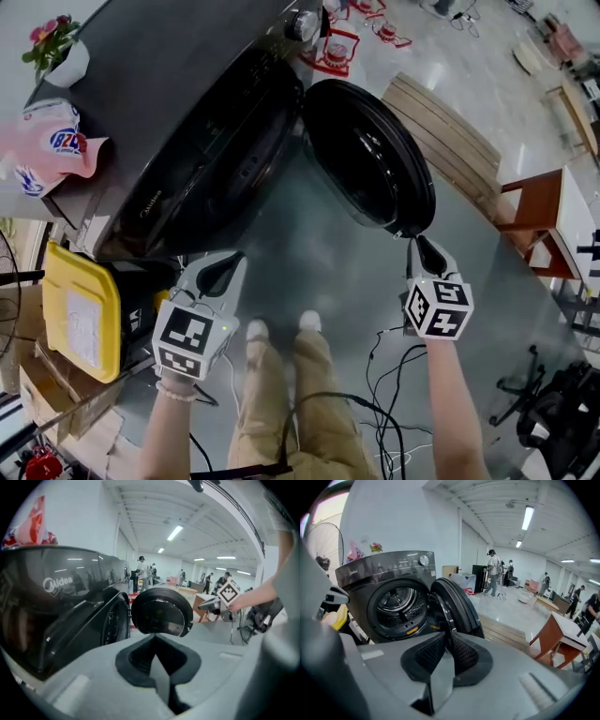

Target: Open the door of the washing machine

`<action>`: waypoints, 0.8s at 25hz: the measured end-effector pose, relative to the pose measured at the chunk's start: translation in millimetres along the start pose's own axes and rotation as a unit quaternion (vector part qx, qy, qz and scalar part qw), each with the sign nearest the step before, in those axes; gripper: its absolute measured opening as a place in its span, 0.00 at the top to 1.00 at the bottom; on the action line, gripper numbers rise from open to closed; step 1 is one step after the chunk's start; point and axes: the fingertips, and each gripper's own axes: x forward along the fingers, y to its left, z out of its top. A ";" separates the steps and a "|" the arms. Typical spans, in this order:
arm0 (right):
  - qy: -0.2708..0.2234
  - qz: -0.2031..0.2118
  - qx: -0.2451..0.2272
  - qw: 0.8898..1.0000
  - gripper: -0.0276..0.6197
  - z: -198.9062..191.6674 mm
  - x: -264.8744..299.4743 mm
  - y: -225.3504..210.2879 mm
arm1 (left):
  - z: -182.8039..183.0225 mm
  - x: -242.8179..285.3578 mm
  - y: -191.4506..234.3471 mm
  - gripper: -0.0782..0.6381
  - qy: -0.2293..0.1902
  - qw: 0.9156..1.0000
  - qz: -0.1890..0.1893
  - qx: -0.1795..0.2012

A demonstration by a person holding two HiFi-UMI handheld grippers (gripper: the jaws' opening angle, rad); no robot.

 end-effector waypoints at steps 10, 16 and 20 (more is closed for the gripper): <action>-0.062 0.063 -0.007 0.996 0.92 75.2 -76.9 85.7 | 52.4 -87.1 -0.7 0.90 -0.022 1.000 0.003 0.002; -0.090 0.089 -0.029 0.992 0.92 109.6 -124.4 124.5 | 80.4 -142.9 5.4 0.90 -0.039 0.999 0.023 0.014; -0.106 0.107 -0.032 0.988 0.93 125.2 -155.1 151.4 | 91.7 -179.5 8.8 0.90 -0.046 0.998 0.039 0.013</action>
